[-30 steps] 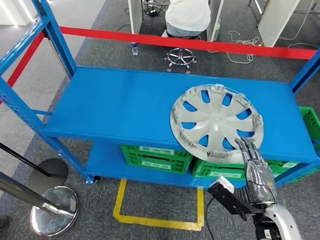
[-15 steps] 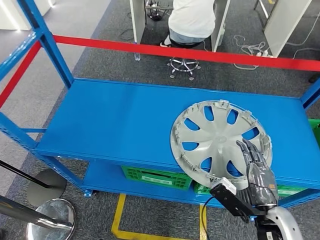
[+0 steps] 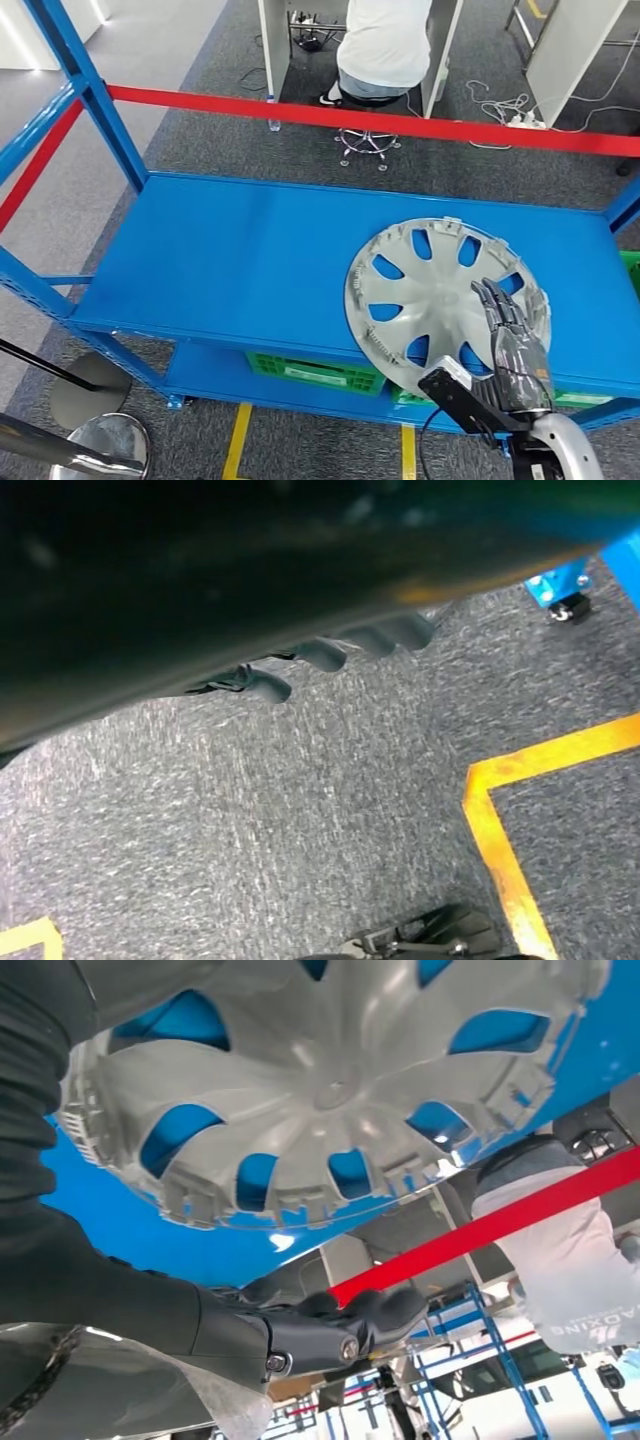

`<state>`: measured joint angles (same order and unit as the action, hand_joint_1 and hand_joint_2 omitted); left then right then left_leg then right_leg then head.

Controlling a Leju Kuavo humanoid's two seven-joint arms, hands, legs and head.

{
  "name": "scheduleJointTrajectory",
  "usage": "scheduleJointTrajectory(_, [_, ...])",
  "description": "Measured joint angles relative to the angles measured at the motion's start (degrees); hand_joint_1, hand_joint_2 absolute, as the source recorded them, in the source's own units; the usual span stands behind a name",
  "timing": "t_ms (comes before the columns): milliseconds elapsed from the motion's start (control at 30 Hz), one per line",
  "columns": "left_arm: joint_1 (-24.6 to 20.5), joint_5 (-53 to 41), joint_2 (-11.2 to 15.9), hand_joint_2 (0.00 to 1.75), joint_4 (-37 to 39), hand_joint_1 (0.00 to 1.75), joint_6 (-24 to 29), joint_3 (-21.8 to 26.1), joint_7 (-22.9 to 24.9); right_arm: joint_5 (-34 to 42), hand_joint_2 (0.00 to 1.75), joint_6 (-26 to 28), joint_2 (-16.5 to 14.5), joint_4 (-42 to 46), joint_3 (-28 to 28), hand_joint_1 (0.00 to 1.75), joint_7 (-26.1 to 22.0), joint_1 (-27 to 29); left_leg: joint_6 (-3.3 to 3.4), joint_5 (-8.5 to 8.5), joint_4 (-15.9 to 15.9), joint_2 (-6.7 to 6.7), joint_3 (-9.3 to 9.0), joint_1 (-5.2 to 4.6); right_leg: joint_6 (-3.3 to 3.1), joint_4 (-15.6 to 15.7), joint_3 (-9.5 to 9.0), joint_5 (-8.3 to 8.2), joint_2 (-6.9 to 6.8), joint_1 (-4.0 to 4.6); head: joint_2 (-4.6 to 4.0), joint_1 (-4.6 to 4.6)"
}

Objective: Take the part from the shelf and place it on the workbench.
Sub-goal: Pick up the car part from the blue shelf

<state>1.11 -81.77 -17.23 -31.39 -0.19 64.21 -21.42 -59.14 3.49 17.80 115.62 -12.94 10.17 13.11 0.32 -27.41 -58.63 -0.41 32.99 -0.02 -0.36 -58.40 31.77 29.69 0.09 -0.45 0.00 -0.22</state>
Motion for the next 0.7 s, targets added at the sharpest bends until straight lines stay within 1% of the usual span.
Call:
scheduleJointTrajectory(33, [0.0,0.0,0.0,0.00,0.0,0.00,0.0,0.0,0.0,0.0,1.75,0.0,0.0,0.0,0.0,0.00,0.0,0.0,0.03,0.14,0.0,-0.01,-0.05,-0.04,-0.34,0.0,-0.07,0.08,-0.04,-0.01,0.00,0.02])
scheduleJointTrajectory(67, [0.0,0.0,0.0,0.00,0.0,0.00,0.0,0.0,0.0,0.0,1.75,0.0,0.0,0.0,0.0,0.00,0.0,0.0,0.21,0.09,0.0,-0.01,-0.08,-0.14,-0.26,0.1,-0.15,-0.15,-0.04,-0.06,0.00,0.03])
scheduleJointTrajectory(133, [0.0,0.0,0.0,0.00,-0.1,0.00,0.0,0.0,0.0,0.0,1.75,0.0,0.0,0.0,0.0,0.00,0.0,0.0,0.42,0.02,0.0,-0.01,-0.07,-0.24,0.40,0.5,-0.55,-0.40,-0.04,-0.16,0.00,0.03])
scheduleJointTrajectory(167, [0.0,0.0,0.0,0.00,-0.1,0.00,0.0,0.0,0.0,0.0,1.75,0.0,0.0,0.0,0.0,0.00,0.0,0.0,0.50,0.00,0.0,-0.01,-0.07,-0.25,0.61,0.6,-0.77,-0.50,-0.02,-0.17,0.00,0.02])
scheduleJointTrajectory(300, [0.0,0.0,0.0,0.00,-0.1,0.00,0.0,0.0,0.0,0.0,1.75,0.0,0.0,0.0,0.0,0.00,0.0,0.0,0.84,-0.08,0.0,-0.01,-0.07,-0.30,1.12,0.9,-1.13,-0.53,-0.02,-0.20,0.00,0.02])
scheduleJointTrajectory(400, [0.0,0.0,0.0,0.00,-0.1,0.00,0.0,0.0,0.0,0.0,1.75,0.0,0.0,0.0,0.0,0.00,0.0,0.0,0.95,-0.16,0.0,-0.01,-0.07,-0.35,1.54,0.9,-1.13,-0.44,-0.03,-0.27,0.00,0.00])
scheduleJointTrajectory(500, [-0.1,0.0,0.0,0.00,-0.2,0.00,0.0,0.0,0.0,0.0,1.75,0.0,0.0,0.0,0.0,0.00,0.0,0.0,0.96,-0.17,0.0,-0.01,-0.08,-0.35,1.69,0.9,-1.10,-0.42,-0.03,-0.27,0.00,0.00])
scheduleJointTrajectory(700, [-0.1,0.0,0.0,0.00,-0.2,0.00,0.0,0.0,0.0,0.0,1.75,0.0,0.0,0.0,0.0,0.00,0.0,0.0,0.95,-0.16,0.0,-0.01,-0.10,-0.24,1.69,0.9,-1.05,-0.40,-0.03,-0.18,0.00,-0.02])
